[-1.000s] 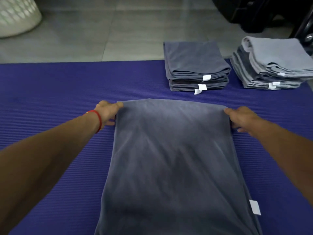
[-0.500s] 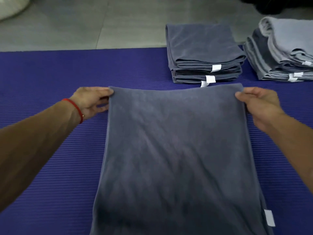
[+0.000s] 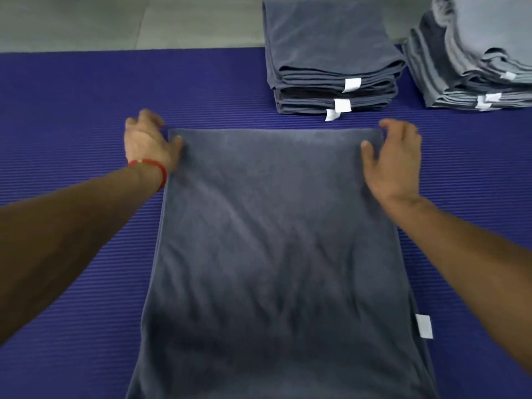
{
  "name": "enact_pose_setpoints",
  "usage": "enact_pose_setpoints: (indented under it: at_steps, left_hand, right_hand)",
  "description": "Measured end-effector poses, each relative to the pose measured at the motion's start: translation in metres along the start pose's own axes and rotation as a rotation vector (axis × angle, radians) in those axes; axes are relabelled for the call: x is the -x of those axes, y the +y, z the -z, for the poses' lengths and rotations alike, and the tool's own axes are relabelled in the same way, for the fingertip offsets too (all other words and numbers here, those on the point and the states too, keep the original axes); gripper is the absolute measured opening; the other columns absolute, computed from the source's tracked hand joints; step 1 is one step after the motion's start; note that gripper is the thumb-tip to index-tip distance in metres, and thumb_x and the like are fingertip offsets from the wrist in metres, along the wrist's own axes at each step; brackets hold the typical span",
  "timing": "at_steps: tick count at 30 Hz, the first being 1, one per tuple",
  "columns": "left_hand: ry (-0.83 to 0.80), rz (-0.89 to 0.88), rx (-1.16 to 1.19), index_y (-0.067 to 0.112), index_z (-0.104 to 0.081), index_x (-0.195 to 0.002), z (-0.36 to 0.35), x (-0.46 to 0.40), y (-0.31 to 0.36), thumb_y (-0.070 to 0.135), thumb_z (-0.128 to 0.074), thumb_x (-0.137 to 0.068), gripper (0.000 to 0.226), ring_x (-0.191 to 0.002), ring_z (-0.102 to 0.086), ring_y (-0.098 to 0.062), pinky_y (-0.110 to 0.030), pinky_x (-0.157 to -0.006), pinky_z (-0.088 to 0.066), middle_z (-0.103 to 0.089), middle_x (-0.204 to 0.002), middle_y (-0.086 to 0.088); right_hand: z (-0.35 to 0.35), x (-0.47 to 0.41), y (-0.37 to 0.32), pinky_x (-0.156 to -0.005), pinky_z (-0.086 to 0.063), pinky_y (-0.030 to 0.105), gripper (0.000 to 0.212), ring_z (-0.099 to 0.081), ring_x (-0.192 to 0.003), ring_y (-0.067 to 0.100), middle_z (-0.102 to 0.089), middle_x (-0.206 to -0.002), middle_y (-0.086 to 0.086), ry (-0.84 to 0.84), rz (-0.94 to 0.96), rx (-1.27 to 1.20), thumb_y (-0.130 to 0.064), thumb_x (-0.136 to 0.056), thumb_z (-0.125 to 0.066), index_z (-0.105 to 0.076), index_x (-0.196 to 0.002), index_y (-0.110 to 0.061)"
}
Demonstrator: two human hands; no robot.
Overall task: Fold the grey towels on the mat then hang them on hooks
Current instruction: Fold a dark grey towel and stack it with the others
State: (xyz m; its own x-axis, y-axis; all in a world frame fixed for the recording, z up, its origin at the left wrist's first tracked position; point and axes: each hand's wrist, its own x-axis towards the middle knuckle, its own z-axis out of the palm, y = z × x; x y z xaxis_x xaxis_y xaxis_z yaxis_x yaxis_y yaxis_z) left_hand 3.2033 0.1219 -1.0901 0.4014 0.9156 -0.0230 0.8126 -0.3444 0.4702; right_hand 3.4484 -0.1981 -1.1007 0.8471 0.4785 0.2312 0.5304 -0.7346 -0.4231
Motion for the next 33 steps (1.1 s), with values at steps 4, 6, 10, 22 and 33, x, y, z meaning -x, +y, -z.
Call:
enact_pose_setpoints:
  at_steps: [4, 6, 10, 22, 33]
  left_hand:
    - [-0.087, -0.661, -0.238, 0.019, -0.05, -0.143, -0.005, 0.134, -0.009, 0.04, -0.052, -0.095, 0.052, -0.138, -0.037, -0.042, -0.058, -0.103, -0.038, -0.036, -0.156, -0.014]
    - [-0.218, -0.815, -0.299, 0.025, -0.043, -0.152, -0.009, 0.209, -0.031, 0.045, -0.046, -0.095, 0.06, -0.15, -0.024, -0.038, -0.062, -0.114, -0.027, -0.025, -0.165, -0.009]
    - [-0.341, -0.883, -0.449, 0.029, -0.021, -0.16, -0.011, 0.267, -0.065, 0.053, -0.039, -0.097, 0.07, -0.155, -0.008, -0.035, -0.067, -0.117, -0.018, -0.012, -0.169, -0.007]
    - [-0.355, -1.328, -0.29, 0.03, -0.064, -0.127, 0.043, 0.321, -0.108, 0.035, -0.056, -0.087, 0.041, -0.124, -0.059, -0.03, -0.057, -0.109, -0.039, -0.061, -0.135, -0.009]
    - [-0.446, -1.251, -0.207, 0.018, -0.07, -0.098, 0.088, 0.298, -0.152, 0.022, -0.053, -0.093, 0.017, -0.089, -0.065, -0.019, -0.031, -0.088, -0.045, -0.066, -0.103, 0.003]
  right_hand:
    - [0.006, 0.099, -0.033, -0.119, -0.028, 0.054, 0.058, -0.031, -0.147, 0.036, -0.029, -0.163, 0.015, -0.276, 0.554, 0.114, -0.039, -0.099, -0.05, -0.043, -0.151, -0.013]
    - [0.006, 0.154, -0.03, -0.125, -0.014, 0.053, 0.064, -0.013, -0.156, 0.03, -0.012, -0.17, 0.008, -0.473, 0.78, 0.217, -0.044, -0.102, -0.042, -0.029, -0.16, -0.021]
    - [0.02, 0.177, 0.006, -0.125, -0.016, 0.051, 0.064, -0.009, -0.157, 0.024, -0.013, -0.17, 0.004, -0.47, 0.608, 0.322, -0.048, -0.103, -0.033, -0.024, -0.162, -0.024]
    - [0.094, 0.254, 0.026, -0.115, -0.034, 0.053, 0.043, -0.049, -0.134, 0.029, -0.054, -0.14, 0.008, -0.469, 0.742, 0.139, -0.04, -0.096, -0.057, -0.063, -0.132, -0.017]
    - [0.136, 0.291, 0.071, -0.104, -0.047, 0.039, 0.02, -0.063, -0.113, 0.021, -0.066, -0.119, 0.001, -0.527, 0.8, 0.103, -0.032, -0.095, -0.059, -0.071, -0.102, -0.018]
